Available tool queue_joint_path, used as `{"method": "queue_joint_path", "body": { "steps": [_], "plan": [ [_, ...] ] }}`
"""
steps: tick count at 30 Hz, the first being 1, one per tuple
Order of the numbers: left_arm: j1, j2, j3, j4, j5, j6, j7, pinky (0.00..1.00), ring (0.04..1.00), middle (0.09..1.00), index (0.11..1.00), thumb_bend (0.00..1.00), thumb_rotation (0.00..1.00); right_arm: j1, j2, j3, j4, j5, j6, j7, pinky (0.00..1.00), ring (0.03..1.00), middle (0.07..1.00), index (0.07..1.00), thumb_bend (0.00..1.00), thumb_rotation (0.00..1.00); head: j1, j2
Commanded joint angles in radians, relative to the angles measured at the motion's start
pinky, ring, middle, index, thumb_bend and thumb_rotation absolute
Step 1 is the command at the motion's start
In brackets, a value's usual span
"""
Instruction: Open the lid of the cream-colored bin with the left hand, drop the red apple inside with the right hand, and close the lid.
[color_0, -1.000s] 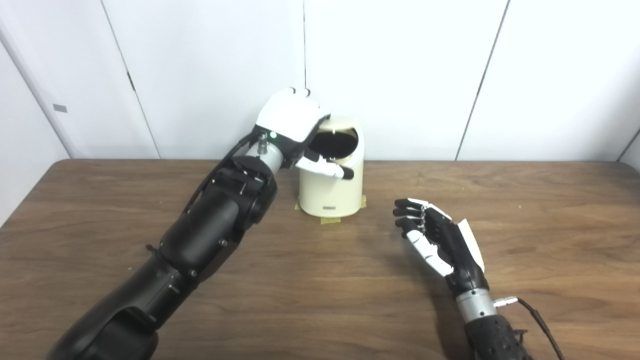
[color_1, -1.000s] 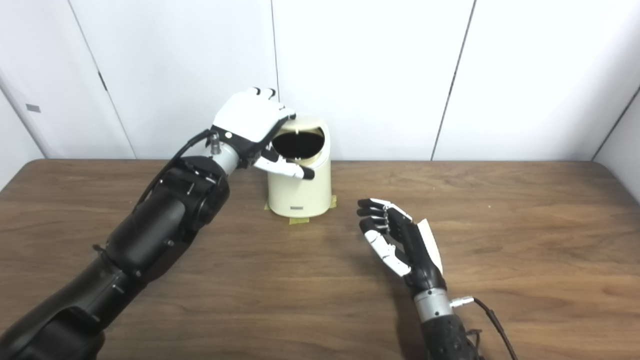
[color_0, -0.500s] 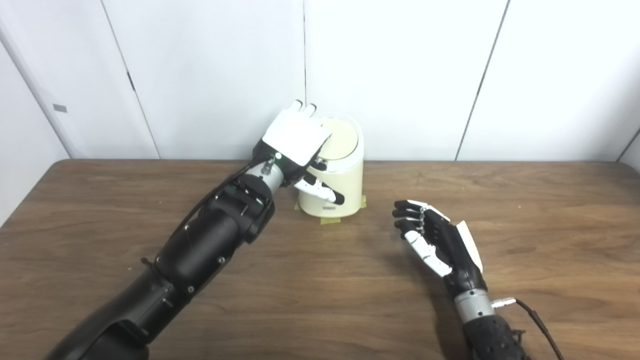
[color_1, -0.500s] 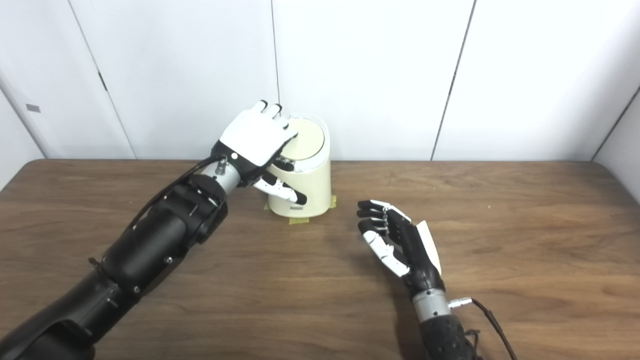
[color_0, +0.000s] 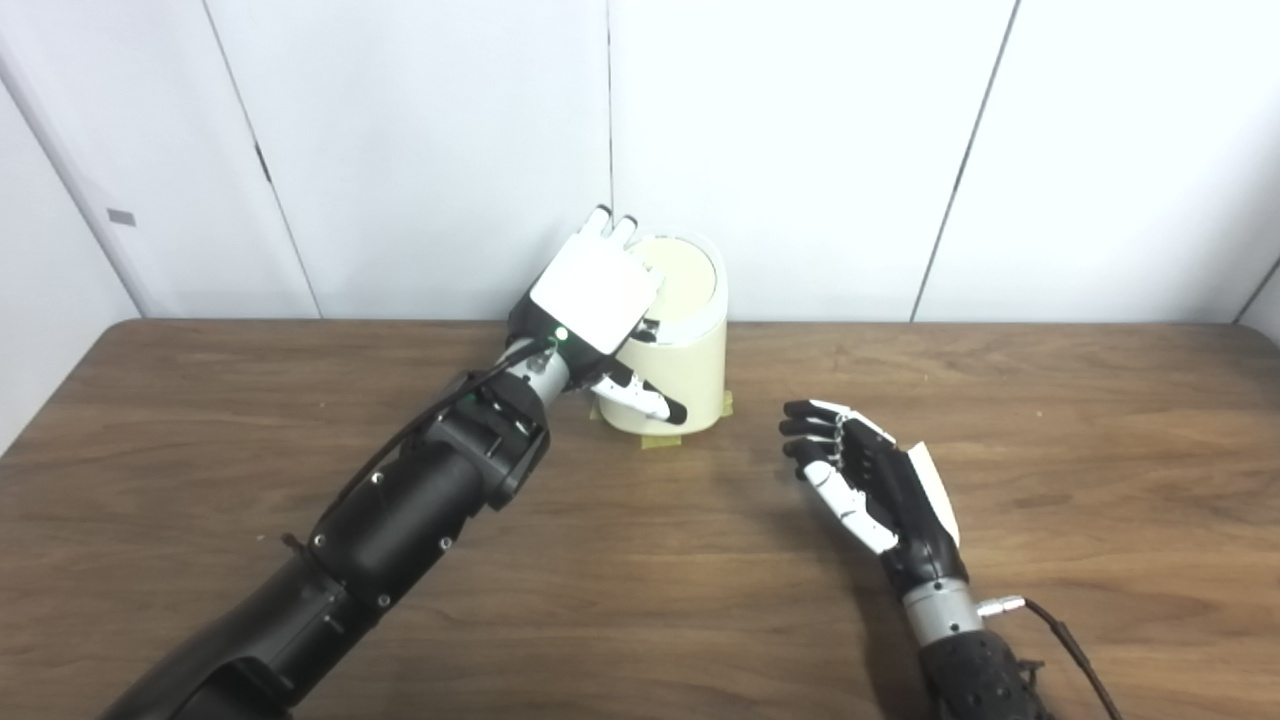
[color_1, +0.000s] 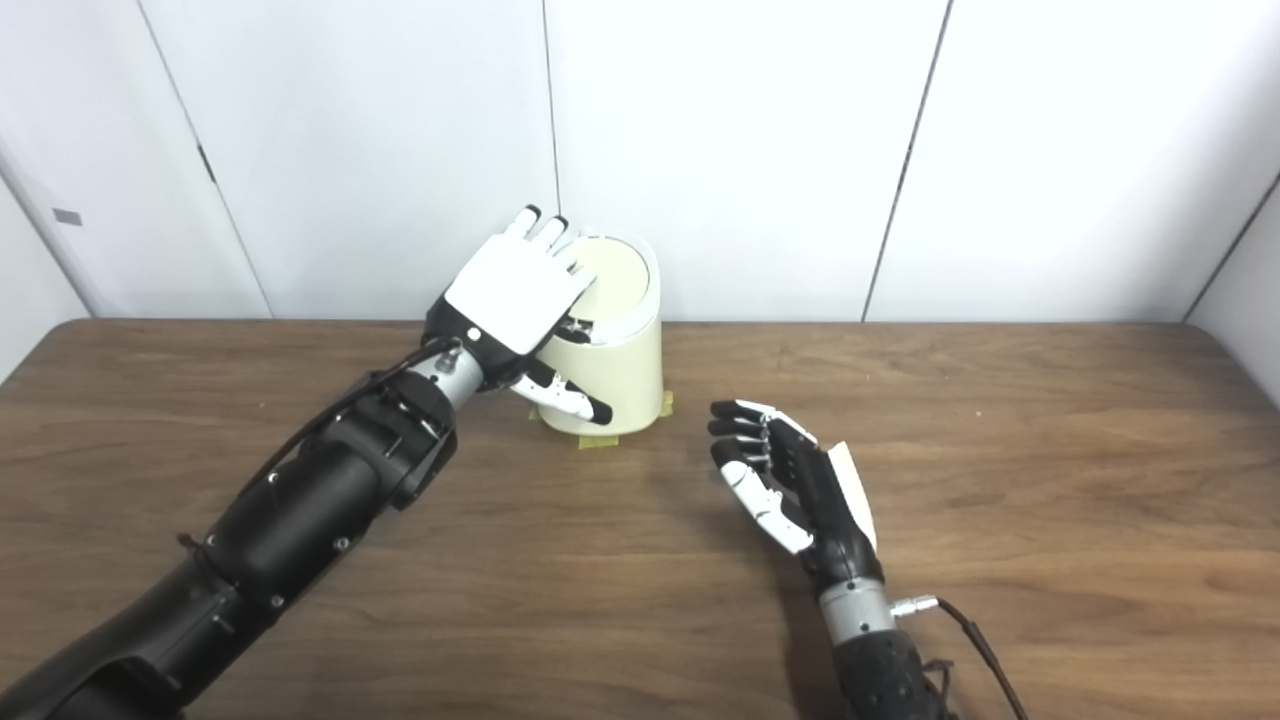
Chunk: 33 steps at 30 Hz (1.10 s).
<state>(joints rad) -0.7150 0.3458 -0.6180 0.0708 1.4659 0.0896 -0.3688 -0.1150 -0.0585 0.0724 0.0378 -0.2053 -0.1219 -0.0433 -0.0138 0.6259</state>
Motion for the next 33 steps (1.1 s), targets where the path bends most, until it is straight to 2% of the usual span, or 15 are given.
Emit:
{"method": "queue_joint_path", "body": {
  "steps": [1,4,6,10,15,16,18,22,25,27,31,33],
  "plan": [
    [0.014,0.024,-0.025,0.007,0.014,-0.042,-0.028,1.0,0.986,0.877,0.853,0.91,0.92,-0.03,0.002,-0.001,-0.029,0.007,-0.021,0.002,0.56,0.658,0.697,0.716,0.26,0.68,0.0,0.0],
    [0.018,0.034,-0.043,0.015,0.043,-0.057,-0.037,1.0,0.994,0.879,0.859,0.9,0.94,-0.03,0.003,0.0,-0.031,0.005,-0.013,0.003,0.56,0.663,0.7,0.719,0.27,0.68,-0.002,0.0],
    [0.022,0.038,-0.048,0.024,0.051,-0.062,-0.041,1.0,0.998,0.879,0.849,0.9,0.91,-0.031,0.003,-0.001,-0.029,0.009,-0.012,0.004,0.56,0.664,0.7,0.719,0.27,0.69,-0.002,0.0],
    [0.028,0.048,-0.054,0.039,0.064,-0.071,-0.025,1.0,0.989,0.877,0.845,0.9,0.92,-0.031,0.002,-0.001,-0.029,0.006,-0.012,0.003,0.57,0.666,0.702,0.721,0.28,0.69,-0.002,0.0],
    [0.038,0.036,-0.031,0.027,0.041,-0.054,-0.022,1.0,0.987,0.882,0.847,0.88,0.94,-0.028,0.005,-0.004,-0.043,0.017,0.011,0.01,0.58,0.67,0.704,0.722,0.28,0.68,0.002,0.002],
    [0.041,0.028,-0.022,0.019,0.047,-0.038,-0.013,1.0,0.988,0.882,0.847,0.87,0.94,-0.028,0.003,-0.003,-0.043,0.015,0.012,0.01,0.58,0.669,0.704,0.721,0.28,0.68,0.003,0.001],
    [0.046,0.015,-0.007,0.012,0.06,-0.016,0.015,1.0,0.972,0.884,0.852,0.8,0.97,-0.029,0.001,-0.002,-0.043,0.016,0.014,0.015,0.57,0.67,0.706,0.724,0.28,0.68,0.002,0.001],
    [0.054,-0.019,0.028,0.002,0.075,0.028,0.055,1.0,0.962,0.89,0.861,0.76,1.0,-0.029,-0.001,0.001,-0.045,0.005,0.024,0.016,0.57,0.669,0.706,0.724,0.29,0.68,0.0,-0.001],
    [0.066,-0.065,0.069,0.0,0.074,0.087,0.068,1.0,0.994,0.978,0.965,0.74,1.0,-0.03,-0.002,-0.001,-0.04,0.01,0.026,0.02,0.57,0.667,0.704,0.724,0.29,0.69,-0.003,-0.002],
    [0.071,-0.092,0.094,0.001,0.068,0.115,0.084,1.0,0.999,0.996,0.993,0.72,0.97,-0.031,-0.005,0.0,-0.034,0.005,0.024,0.021,0.57,0.665,0.703,0.723,0.3,0.69,-0.003,-0.002],
    [0.084,-0.128,0.143,-0.024,0.02,0.136,0.1,1.0,1.0,1.0,1.0,0.68,0.96,-0.03,-0.005,0.0,-0.034,-0.003,0.033,0.018,0.56,0.664,0.705,0.724,0.31,0.71,-0.006,-0.002],
    [0.101,-0.142,0.18,-0.058,-0.042,0.128,0.137,1.0,1.0,1.0,1.0,0.67,0.97,-0.029,-0.005,-0.001,-0.038,-0.003,0.042,0.019,0.56,0.661,0.704,0.723,0.32,0.72,-0.007,-0.001]
  ]
}}
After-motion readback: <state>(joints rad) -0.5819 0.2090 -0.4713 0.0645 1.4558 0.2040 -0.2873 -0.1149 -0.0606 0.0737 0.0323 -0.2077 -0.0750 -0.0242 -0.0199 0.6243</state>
